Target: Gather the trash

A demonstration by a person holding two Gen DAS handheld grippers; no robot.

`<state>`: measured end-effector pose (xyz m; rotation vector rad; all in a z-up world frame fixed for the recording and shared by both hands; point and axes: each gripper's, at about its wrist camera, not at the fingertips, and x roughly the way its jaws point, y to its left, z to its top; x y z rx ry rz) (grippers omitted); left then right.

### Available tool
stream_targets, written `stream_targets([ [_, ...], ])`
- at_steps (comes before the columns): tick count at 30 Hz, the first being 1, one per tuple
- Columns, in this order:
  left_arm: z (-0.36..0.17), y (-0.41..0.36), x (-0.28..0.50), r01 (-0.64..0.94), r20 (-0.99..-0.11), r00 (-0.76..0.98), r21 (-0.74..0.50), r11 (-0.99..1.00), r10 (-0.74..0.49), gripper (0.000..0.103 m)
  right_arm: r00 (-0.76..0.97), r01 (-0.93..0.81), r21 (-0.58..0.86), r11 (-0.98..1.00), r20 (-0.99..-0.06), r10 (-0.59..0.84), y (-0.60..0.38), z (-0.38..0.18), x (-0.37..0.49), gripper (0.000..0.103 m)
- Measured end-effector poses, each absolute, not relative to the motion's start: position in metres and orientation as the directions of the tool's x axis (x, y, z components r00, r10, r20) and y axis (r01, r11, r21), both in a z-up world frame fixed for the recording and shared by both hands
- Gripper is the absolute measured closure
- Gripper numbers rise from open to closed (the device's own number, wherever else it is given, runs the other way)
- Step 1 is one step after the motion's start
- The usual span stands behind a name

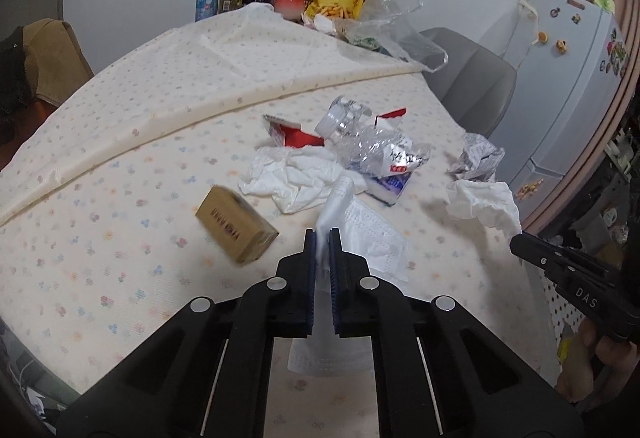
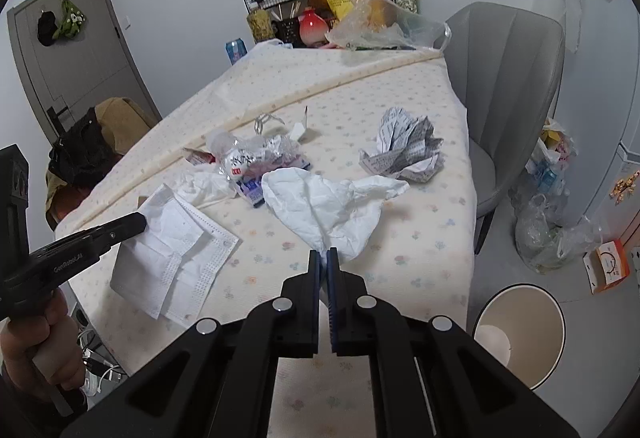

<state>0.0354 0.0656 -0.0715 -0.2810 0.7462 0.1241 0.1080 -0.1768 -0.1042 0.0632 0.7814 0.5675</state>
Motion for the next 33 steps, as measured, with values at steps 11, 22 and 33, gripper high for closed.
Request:
stream_targets([
  [11, -0.034, 0.044, 0.042, -0.171, -0.612, 0.790, -0.193, 0.966, 0.018, 0.098, 0.628, -0.440, 0.280, 0.853, -0.584, 0.515, -0.209, -0.078, 0.095, 0.099],
  [22, -0.016, -0.004, 0.074, -0.061, -0.580, 0.812, -0.191, 0.980, -0.062, 0.098, 0.700, -0.338, 0.280, 0.898, -0.563, 0.439, -0.263, -0.069, 0.093, 0.099],
  [33, -0.010, -0.068, 0.116, 0.046, -0.576, 0.804, -0.183, 0.982, -0.145, 0.098, 0.742, -0.225, 0.302, 0.926, -0.563, 0.364, -0.322, -0.079, 0.102, 0.099],
])
